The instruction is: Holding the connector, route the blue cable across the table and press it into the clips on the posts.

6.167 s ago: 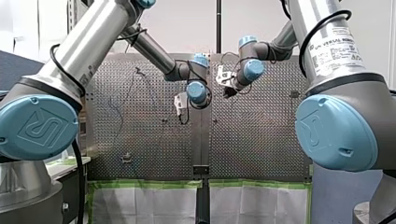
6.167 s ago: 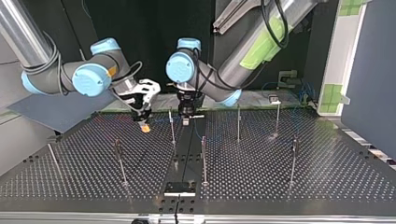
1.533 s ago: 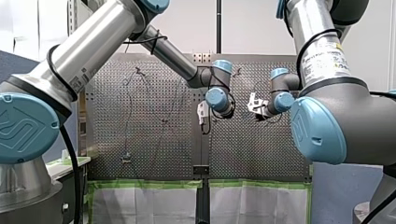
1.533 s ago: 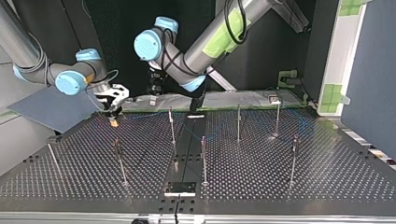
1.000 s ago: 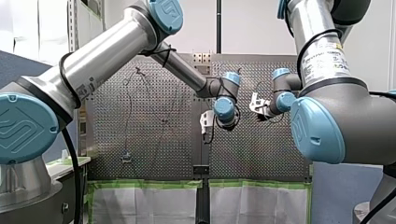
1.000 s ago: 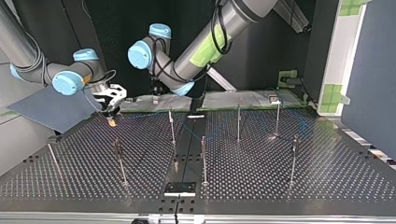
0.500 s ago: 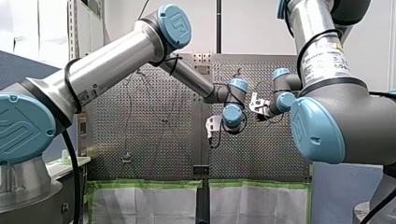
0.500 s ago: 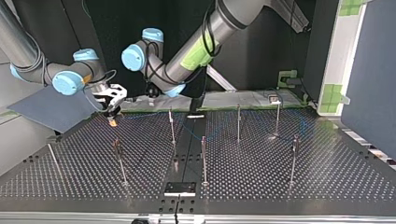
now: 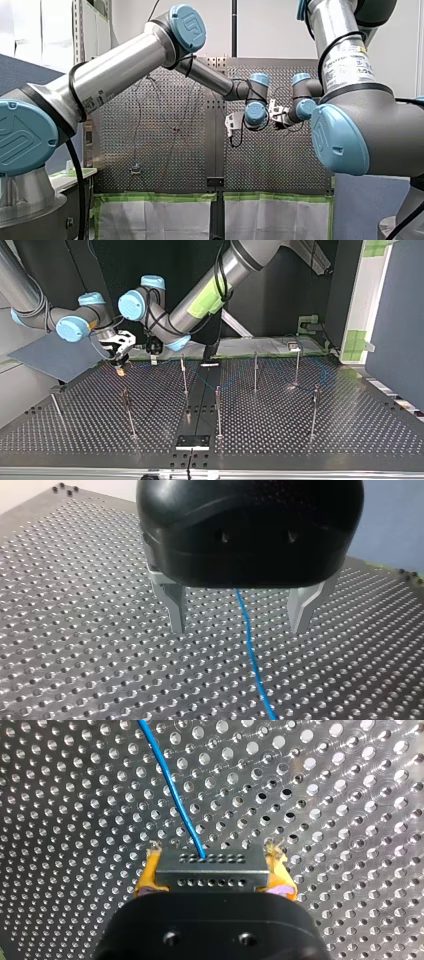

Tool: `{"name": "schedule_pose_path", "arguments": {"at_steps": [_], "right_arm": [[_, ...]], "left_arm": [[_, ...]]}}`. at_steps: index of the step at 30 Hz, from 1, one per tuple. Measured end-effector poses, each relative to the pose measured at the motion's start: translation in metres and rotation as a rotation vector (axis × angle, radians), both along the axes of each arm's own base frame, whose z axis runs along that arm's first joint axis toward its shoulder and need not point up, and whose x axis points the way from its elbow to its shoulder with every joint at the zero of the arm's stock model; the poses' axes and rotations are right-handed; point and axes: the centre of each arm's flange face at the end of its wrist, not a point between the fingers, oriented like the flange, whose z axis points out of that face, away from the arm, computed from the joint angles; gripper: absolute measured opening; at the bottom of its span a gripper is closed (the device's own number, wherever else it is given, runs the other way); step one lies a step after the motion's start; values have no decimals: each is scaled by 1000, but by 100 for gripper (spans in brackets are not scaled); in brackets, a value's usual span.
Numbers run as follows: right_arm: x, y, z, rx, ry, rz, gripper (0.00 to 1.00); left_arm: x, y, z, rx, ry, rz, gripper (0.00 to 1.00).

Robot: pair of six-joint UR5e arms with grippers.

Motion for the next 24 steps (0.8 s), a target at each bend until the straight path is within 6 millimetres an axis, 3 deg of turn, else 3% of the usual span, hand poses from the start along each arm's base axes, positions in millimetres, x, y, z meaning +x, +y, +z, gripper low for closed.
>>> {"name": "schedule_pose_path", "arguments": {"at_steps": [10, 19, 24], "right_arm": [[-1, -1, 0, -1, 0, -1, 0], [0, 0, 0, 0, -2, 6, 0], [0, 0, 0, 0, -2, 7, 0]], "left_arm": [[17, 13, -24, 20, 23, 11, 100], [46, 23, -12, -15, -8, 30, 100], [47, 20, -22, -3, 10, 16, 100]]}}
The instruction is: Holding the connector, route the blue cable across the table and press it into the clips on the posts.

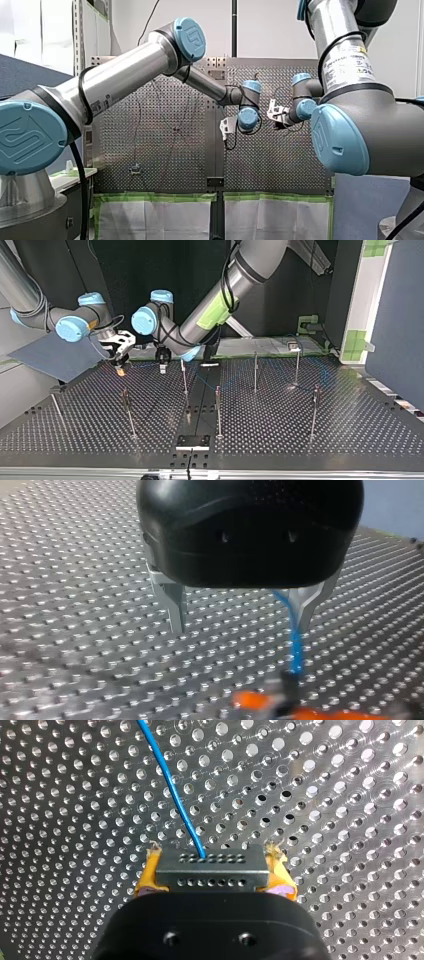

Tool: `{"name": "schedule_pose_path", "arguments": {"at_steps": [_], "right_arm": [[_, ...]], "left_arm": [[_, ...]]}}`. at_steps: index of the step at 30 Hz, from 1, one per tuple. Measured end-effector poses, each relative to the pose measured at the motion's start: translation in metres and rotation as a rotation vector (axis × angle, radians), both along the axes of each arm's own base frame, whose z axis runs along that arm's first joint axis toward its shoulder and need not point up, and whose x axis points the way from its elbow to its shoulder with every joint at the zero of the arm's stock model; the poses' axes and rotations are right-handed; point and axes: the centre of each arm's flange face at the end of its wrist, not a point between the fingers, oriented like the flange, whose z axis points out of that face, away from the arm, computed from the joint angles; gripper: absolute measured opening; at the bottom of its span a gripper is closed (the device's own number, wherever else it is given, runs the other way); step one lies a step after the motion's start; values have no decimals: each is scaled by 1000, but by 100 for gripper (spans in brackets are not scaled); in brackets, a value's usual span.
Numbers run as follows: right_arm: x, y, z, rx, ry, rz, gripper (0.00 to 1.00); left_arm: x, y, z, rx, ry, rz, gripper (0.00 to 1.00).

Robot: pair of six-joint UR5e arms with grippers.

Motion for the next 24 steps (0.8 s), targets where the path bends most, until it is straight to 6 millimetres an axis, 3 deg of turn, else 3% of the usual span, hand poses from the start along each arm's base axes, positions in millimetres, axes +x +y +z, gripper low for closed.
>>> {"name": "schedule_pose_path", "arguments": {"at_steps": [7, 19, 20, 21, 22, 23, 24], "right_arm": [[0, 0, 0, 0, 0, 0, 0], [0, 0, 0, 0, 0, 0, 0], [0, 0, 0, 0, 0, 0, 0], [0, 0, 0, 0, 0, 0, 0], [0, 0, 0, 0, 0, 0, 0], [0, 0, 0, 0, 0, 0, 0], [0, 0, 0, 0, 0, 0, 0]], "left_arm": [[4, -2, -32, 26, 34, 9, 100], [2, -1, -35, 40, 52, 25, 100], [1, -1, -35, 41, 52, 26, 83], [0, -2, -35, 41, 52, 28, 83], [-1, -2, -35, 42, 52, 28, 64], [-2, -3, -35, 42, 52, 28, 52], [-3, -4, -35, 44, 52, 27, 52]]}}
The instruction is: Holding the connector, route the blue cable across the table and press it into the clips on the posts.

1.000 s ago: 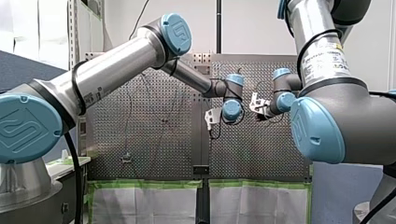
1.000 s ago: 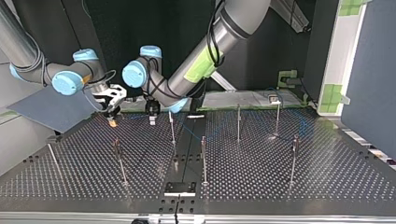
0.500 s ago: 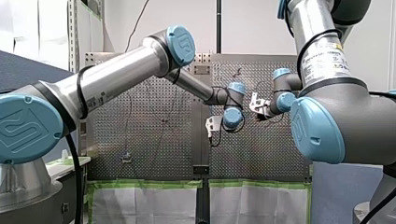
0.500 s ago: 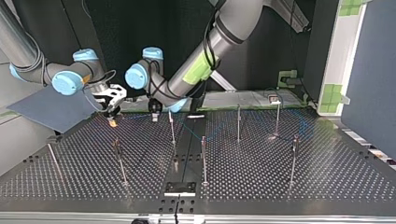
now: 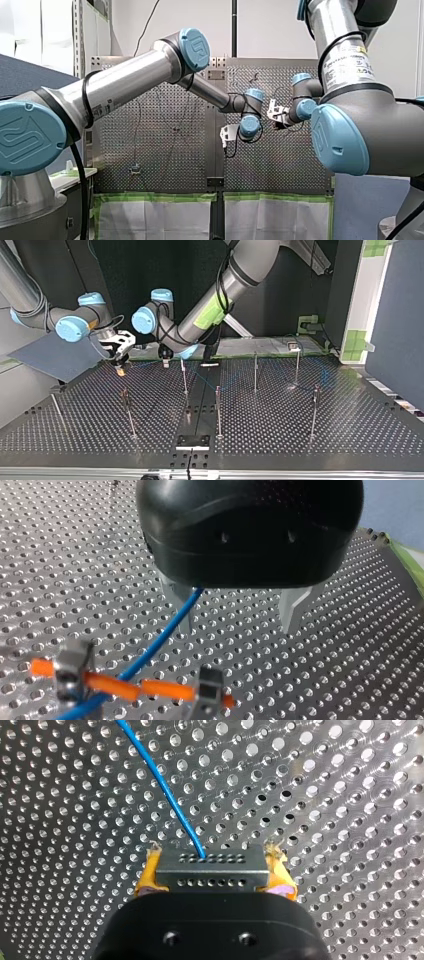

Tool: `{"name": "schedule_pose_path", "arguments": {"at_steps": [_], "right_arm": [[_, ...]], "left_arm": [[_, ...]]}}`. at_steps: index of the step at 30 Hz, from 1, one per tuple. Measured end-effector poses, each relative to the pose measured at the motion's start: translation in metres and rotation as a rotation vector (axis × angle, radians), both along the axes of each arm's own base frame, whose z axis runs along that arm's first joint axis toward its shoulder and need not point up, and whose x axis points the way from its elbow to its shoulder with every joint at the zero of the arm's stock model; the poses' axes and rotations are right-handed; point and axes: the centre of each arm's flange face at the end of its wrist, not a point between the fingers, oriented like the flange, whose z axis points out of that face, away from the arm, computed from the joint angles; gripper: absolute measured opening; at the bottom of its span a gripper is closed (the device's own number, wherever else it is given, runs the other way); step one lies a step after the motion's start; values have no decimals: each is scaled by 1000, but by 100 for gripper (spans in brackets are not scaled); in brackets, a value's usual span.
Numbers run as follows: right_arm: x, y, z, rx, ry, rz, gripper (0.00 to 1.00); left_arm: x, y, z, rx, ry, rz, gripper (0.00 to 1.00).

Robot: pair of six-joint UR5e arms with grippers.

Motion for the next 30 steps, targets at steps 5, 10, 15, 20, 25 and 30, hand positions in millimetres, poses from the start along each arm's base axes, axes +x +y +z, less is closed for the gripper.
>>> {"name": "schedule_pose_path", "arguments": {"at_steps": [5, 10, 15, 20, 25, 30], "right_arm": [[1, -1, 2, -4, 2, 8, 0], [1, -1, 5, 2, 4, 11, 0], [2, 0, 10, 17, 10, 14, 0], [4, 2, 28, 10, 13, 19, 0], [4, 5, 56, -24, -5, 19, 0], [1, 10, 85, -50, -27, 24, 0]], "left_arm": [[-3, -3, 1, 3, -2, -7, 1], [-5, -9, 8, -9, -9, -15, 1], [-7, -15, 19, -16, -17, -13, 1], [-10, -20, 33, -23, -22, -1, 1], [-19, -18, 56, -18, -21, 29, 1], [-27, -14, 79, -34, -37, 33, 1]]}}
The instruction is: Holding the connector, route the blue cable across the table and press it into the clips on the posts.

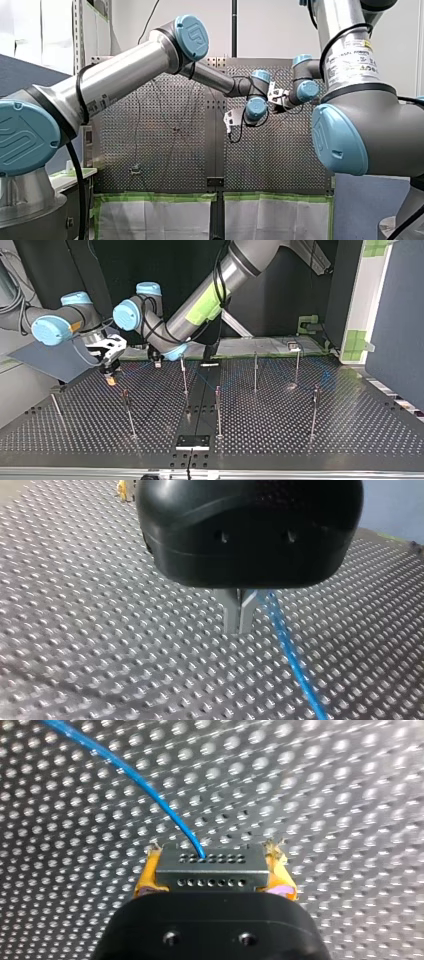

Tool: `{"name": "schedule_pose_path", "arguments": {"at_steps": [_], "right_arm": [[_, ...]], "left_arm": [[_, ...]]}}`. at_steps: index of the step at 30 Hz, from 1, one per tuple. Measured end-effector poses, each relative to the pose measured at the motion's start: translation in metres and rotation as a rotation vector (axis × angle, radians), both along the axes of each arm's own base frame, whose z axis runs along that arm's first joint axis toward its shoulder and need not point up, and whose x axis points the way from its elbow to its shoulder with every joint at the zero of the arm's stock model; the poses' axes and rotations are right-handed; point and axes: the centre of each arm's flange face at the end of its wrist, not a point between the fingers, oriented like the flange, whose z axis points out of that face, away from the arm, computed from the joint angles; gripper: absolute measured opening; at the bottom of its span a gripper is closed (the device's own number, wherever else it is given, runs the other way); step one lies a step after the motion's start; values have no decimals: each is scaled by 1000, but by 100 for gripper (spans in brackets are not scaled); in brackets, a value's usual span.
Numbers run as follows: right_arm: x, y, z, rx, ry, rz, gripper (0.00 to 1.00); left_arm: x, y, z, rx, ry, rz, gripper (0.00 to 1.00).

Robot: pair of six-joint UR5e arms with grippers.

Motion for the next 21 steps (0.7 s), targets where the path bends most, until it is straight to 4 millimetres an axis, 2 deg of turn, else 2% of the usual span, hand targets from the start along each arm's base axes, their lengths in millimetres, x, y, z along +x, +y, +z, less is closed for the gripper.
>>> {"name": "schedule_pose_path", "arguments": {"at_steps": [9, 17, 21], "right_arm": [[-3, 14, 49, -44, -13, 3, 0], [-6, 30, 86, -72, -24, 15, 0], [-7, 37, 104, -91, -30, 21, 0]], "left_arm": [[-6, 3, 49, -54, -52, -12, 1], [-9, -2, 68, -81, -73, -29, 1], [-11, 0, 84, -98, -88, -29, 1]]}}
